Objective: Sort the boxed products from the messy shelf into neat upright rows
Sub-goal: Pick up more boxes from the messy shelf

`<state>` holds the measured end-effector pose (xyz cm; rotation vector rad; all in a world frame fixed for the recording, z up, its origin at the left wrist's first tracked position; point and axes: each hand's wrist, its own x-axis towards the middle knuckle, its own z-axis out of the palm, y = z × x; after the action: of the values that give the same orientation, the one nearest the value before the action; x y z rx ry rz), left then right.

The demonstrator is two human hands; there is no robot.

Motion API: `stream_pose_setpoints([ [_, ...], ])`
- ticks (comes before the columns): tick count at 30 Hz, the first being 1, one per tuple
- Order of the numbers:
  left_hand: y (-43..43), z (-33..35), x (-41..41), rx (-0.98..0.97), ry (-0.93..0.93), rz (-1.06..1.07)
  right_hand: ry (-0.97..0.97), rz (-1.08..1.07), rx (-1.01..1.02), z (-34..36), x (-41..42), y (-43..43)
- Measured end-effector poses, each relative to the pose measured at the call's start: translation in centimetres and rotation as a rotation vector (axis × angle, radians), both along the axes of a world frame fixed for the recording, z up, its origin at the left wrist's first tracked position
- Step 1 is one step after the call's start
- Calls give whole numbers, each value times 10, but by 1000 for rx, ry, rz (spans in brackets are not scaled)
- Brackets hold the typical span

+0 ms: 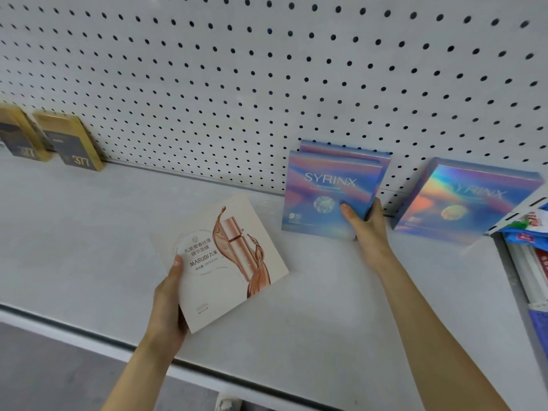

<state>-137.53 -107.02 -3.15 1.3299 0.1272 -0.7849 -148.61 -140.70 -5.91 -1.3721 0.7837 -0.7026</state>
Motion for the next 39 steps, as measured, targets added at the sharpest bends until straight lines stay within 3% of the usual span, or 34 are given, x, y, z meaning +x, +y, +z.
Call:
stream_pose_setpoints([
  [19, 4, -2, 3, -25, 19, -2, 20, -8, -47, 3, 7, 13],
  [25, 9, -7, 7, -83, 17, -57, 60, -241, -97, 5, 11, 32],
  [30, 6, -8, 25, -127, 34, -149, 273, -486, -238, 14, 9, 52],
  [33, -4, 0, 51, -109, 60, -185, 158, -660, -363, 26, 5, 84],
  [35, -10, 5, 74, -96, 26, -244, 96, -597, -450, 34, 12, 113],
  [39, -25, 14, 130, -81, -166, -370, 226, -234, -469, 36, 60, 164],
])
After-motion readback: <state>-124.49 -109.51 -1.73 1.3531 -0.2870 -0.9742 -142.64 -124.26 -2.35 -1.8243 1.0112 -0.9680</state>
